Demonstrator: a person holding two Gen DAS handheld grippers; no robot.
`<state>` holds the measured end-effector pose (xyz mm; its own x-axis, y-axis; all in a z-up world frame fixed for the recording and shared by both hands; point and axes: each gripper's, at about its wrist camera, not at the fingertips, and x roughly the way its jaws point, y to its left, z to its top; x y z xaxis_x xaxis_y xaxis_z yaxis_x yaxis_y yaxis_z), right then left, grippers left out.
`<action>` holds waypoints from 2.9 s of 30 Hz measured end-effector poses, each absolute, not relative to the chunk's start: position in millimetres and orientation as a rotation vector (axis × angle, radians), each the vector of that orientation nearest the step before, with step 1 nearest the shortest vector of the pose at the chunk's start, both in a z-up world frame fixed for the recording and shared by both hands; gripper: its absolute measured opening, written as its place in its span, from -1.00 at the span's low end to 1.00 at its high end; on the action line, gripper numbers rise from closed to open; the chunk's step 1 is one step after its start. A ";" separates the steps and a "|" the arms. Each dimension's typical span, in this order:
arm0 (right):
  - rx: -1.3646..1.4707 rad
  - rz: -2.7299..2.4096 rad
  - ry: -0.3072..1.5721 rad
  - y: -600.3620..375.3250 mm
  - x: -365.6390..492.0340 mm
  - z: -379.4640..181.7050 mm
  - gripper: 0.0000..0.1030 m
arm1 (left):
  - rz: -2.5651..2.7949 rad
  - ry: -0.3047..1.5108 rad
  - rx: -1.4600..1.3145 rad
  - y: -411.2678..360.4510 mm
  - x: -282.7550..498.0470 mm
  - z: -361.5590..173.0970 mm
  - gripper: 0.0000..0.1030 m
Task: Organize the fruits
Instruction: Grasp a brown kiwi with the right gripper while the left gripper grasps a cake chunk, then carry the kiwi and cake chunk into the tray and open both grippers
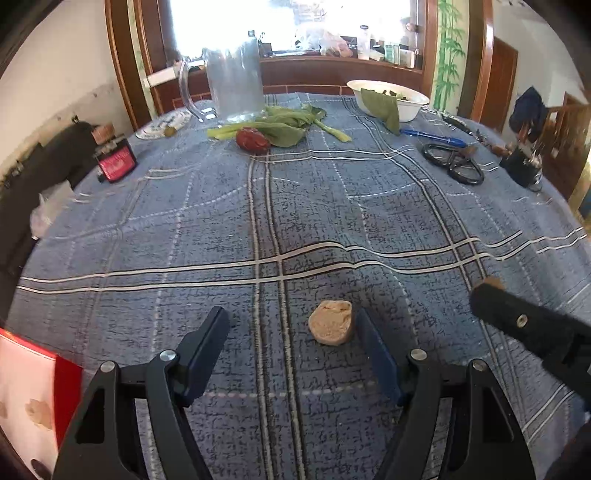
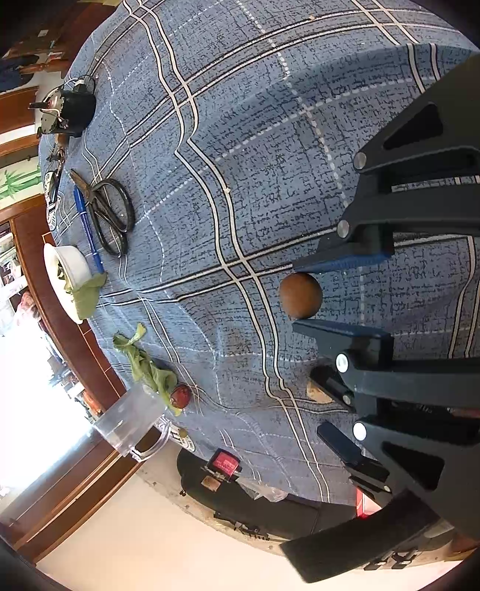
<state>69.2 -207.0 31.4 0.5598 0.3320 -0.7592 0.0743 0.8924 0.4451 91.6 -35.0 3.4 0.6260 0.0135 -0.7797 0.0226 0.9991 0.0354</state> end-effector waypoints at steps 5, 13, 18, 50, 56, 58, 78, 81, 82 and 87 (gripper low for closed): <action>0.457 0.152 0.972 -206.3 69.0 31.6 -0.46 | -0.074 0.890 0.039 -41.7 92.9 3.8 -0.07; 0.449 0.142 0.962 -205.8 68.3 33.7 -0.46 | -0.141 0.879 0.041 -46.6 90.8 5.8 -0.59; 0.438 0.144 0.956 -203.6 67.1 34.7 -0.46 | -0.146 0.878 0.013 -41.2 88.5 6.2 -0.59; 0.538 0.161 0.910 -194.8 50.3 38.5 -0.46 | -0.094 0.736 0.024 -18.6 52.5 24.7 -0.60; 0.527 0.144 0.917 -195.7 49.6 36.4 -0.46 | -0.125 0.719 0.006 -19.8 46.8 33.5 -0.59; 0.514 0.128 0.902 -197.5 48.1 39.0 -0.46 | -0.138 0.716 -0.015 -18.3 44.9 37.4 -0.59; 0.247 0.316 0.649 -86.7 -50.4 98.6 -0.46 | -0.079 0.522 0.033 68.4 -111.9 103.3 -0.59; 0.178 0.480 0.698 -34.6 -63.6 103.2 -0.46 | 0.015 0.551 0.017 118.7 -127.9 102.0 -0.60; 0.161 0.536 0.724 -16.6 -65.3 104.3 -0.46 | 0.054 0.558 0.016 132.7 -130.2 101.0 -0.60; 0.086 0.677 0.819 44.3 -69.3 94.8 -0.46 | 0.241 0.576 0.015 198.2 -137.3 97.3 -0.60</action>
<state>-69.3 44.3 94.8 0.4866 0.5881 -0.6460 -0.5239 0.7882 0.3229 -137.3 198.2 97.3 0.8115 0.2297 -0.5373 -0.2214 0.9718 0.0812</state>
